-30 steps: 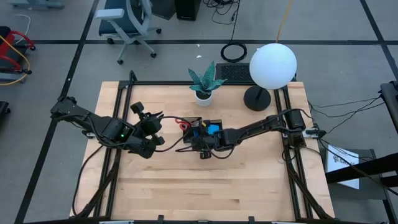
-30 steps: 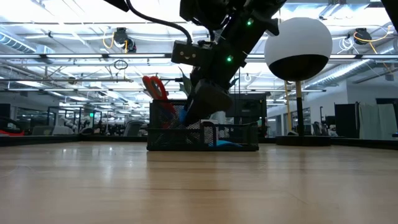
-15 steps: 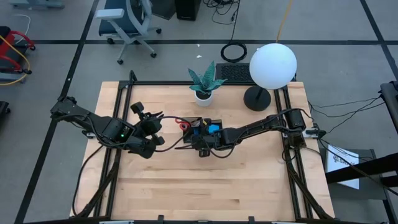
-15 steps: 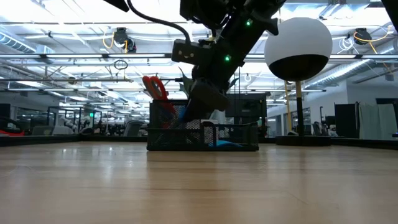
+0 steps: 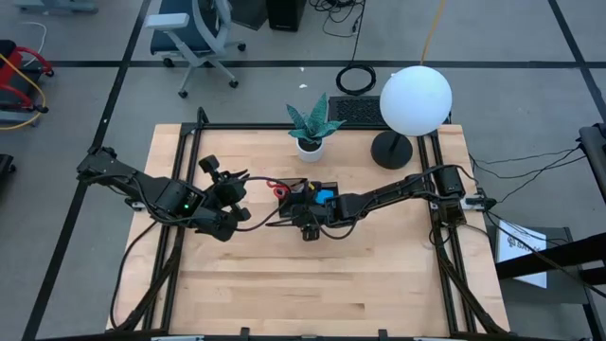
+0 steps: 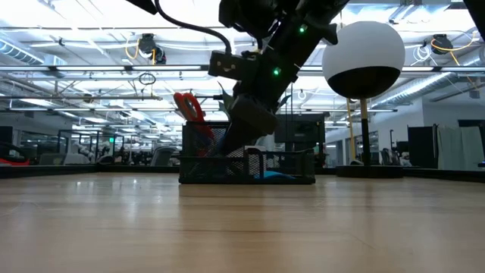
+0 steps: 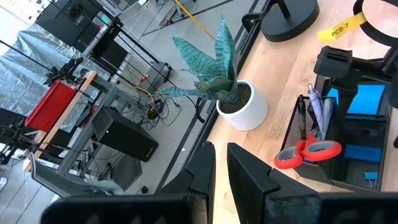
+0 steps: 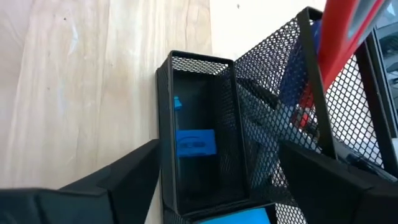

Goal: Pick and place office supplies into organizer
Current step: Return to Home Position

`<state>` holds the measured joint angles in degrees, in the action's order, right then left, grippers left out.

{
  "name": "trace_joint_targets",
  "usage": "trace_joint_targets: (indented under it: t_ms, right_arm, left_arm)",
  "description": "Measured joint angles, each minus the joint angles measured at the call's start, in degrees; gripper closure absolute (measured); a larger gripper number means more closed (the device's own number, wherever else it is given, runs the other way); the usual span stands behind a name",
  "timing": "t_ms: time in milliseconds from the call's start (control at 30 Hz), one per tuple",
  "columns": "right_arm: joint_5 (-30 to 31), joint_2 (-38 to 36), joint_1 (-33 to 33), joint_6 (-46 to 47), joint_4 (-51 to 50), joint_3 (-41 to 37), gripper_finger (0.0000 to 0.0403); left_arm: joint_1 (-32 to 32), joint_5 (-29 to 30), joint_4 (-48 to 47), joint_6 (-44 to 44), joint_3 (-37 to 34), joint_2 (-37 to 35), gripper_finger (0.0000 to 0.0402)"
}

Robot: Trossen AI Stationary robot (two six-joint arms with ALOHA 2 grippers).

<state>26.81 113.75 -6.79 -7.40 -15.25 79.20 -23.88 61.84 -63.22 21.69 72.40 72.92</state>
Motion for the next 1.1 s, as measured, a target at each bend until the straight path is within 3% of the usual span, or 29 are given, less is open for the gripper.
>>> trace_joint_targets:
  t_ms: [200,500,933,1100]
  right_arm:
    - [0.0,0.0,0.0,-0.8,0.6,0.0,0.007]
    - [0.2,-0.5,-1.6,-3.3,0.5,0.0,0.0081]
    - [0.0,-10.6,-3.6,0.6,-5.5,0.0,0.0092]
    - [-0.1,-13.0,-3.8,0.7,-6.7,0.0,0.0092]
  left_arm:
    - [0.0,0.0,0.0,0.0,0.0,0.0,0.035]
    - [0.0,-0.3,0.0,0.0,0.0,0.0,0.035]
    - [-3.1,1.0,-0.2,-0.2,-0.1,-0.3,0.035]
    - [-5.4,1.6,0.0,-0.2,-2.0,-3.5,0.035]
